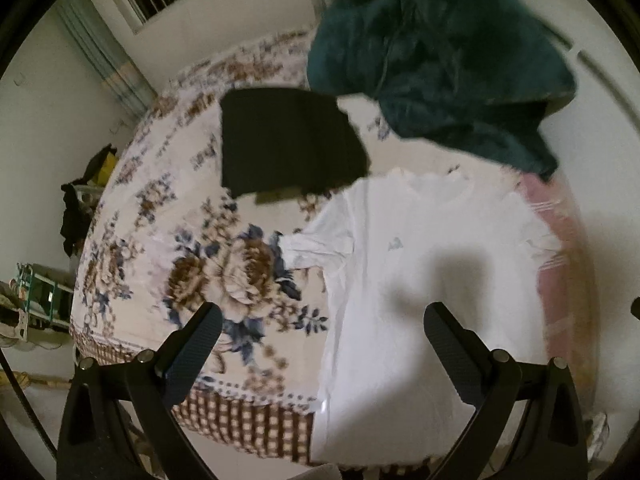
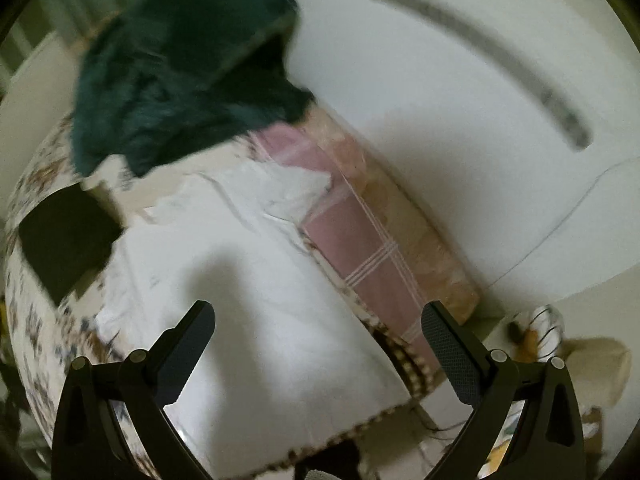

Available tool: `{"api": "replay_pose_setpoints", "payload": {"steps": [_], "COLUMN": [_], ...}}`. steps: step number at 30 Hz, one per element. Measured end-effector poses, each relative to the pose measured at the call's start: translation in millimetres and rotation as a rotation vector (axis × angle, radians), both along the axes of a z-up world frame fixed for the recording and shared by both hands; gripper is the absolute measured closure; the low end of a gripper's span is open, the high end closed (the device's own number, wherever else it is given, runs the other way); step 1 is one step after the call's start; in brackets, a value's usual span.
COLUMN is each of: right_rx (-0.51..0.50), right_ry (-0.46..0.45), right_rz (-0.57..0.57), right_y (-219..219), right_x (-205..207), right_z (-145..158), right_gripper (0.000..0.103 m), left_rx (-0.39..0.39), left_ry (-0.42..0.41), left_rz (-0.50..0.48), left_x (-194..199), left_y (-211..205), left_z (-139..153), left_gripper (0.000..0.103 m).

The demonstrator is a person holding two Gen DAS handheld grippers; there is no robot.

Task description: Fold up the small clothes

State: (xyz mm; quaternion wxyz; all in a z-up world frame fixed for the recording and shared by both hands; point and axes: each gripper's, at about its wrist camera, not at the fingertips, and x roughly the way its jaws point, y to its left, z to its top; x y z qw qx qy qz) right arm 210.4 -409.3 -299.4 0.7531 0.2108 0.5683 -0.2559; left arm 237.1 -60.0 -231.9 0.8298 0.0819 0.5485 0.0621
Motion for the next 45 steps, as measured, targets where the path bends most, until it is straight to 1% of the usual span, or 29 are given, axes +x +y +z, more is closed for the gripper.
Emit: {"api": "replay_pose_setpoints", "payload": {"steps": [3,4,5,6,9,10,11,13,16,18,20,21,22,23,25,27,29,32,33,35,36,37,38,39,40,41,42,43,45], "right_rx": [0.063,0.095,0.115,0.146,0.218,0.241,0.267,0.331,0.408,0.457,0.467,0.455,0.437,0.409,0.312,0.198,0.081,-0.113,-0.167,-0.230,-0.232,-0.203,-0.172,-0.121,-0.059,0.050,0.122,0.185,0.256], "right_ry": [0.033,0.040,0.045,0.044,0.037,0.035,0.035,0.016,-0.004,-0.034,-0.061,-0.073,-0.092,-0.103,-0.131,-0.154,-0.175,-0.182,-0.177,-0.149,-0.121,-0.096,-0.071,-0.029,0.004,0.016,0.003,-0.023,-0.081], "right_rz": [-0.066,-0.092,-0.109,-0.130,-0.187,-0.203,-0.220,-0.258,-0.307,-0.331,-0.338,-0.342,-0.344,-0.342,-0.316,-0.231,-0.091,0.195,0.300,0.472,0.540,0.560,0.553,0.514,0.447,0.317,0.205,0.066,-0.190], "right_y": [-42,-58,-68,-84,-117,-125,-126,-134,-139,-139,-137,-135,-132,-129,-119,-100,-66,12,47,107,135,150,155,152,141,114,89,59,3], "right_x": [26,35,43,51,71,77,85,99,117,127,134,137,139,140,143,153,172,202,210,215,215,213,209,208,207,200,191,178,150], "right_z": [-75,-103,-124,-151,-217,-238,-257,-293,-334,-354,-365,-368,-367,-364,-346,-321,-295,-264,-260,-264,-272,-279,-285,-294,-302,-310,-313,-317,-323], "right_gripper": [0.000,0.000,0.001,0.001,0.010,0.016,0.020,0.023,0.023,0.031,0.064,0.072,0.091,0.099,0.100,0.100,0.101,0.101,0.101,0.101,0.101,0.101,0.100,0.099,0.091,0.070,0.059,0.049,0.049], "left_rx": [0.033,0.024,0.012,0.004,-0.002,-0.003,-0.006,-0.010,-0.021,-0.022,-0.025,-0.027,-0.031,-0.033,-0.037,-0.040,-0.035,-0.025,-0.021,-0.013,-0.006,-0.002,-0.002,-0.001,-0.004,-0.007,-0.012,-0.016,-0.024], "left_ry": [0.068,0.091,0.115,0.130,0.184,0.202,0.216,0.249,0.271,0.276,0.284,0.285,0.286,0.288,0.287,0.275,0.256,0.230,0.226,0.223,0.228,0.239,0.249,0.259,0.265,0.265,0.263,0.260,0.257], "left_rz": [0.037,0.058,0.083,0.098,0.148,0.162,0.175,0.204,0.226,0.223,0.220,0.220,0.220,0.221,0.224,0.231,0.240,0.258,0.265,0.278,0.283,0.287,0.291,0.296,0.300,0.302,0.303,0.302,0.297], "left_x": [31,42,52,60,81,88,93,103,113,116,118,117,117,115,114,110,104,95,91,84,80,77,74,72,68,66,65,65,68], "left_y": [-13,-16,-18,-20,-28,-32,-33,-36,-39,-41,-43,-43,-43,-41,-37,-31,-20,-3,4,16,23,29,35,41,46,50,54,55,55], "left_z": [-53,-72,-93,-107,-160,-178,-193,-224,-254,-268,-279,-283,-286,-288,-289,-285,-278,-270,-268,-266,-267,-268,-270,-271,-271,-271,-271,-272,-274], "left_gripper": [0.000,0.000,0.000,0.000,0.000,0.000,0.000,0.000,0.000,0.000,0.000,0.000,0.000,0.000,0.000,0.000,0.000,0.000,0.000,0.000,0.000,0.000,0.000,0.000,0.000,0.000,0.000,0.000,0.000]}}
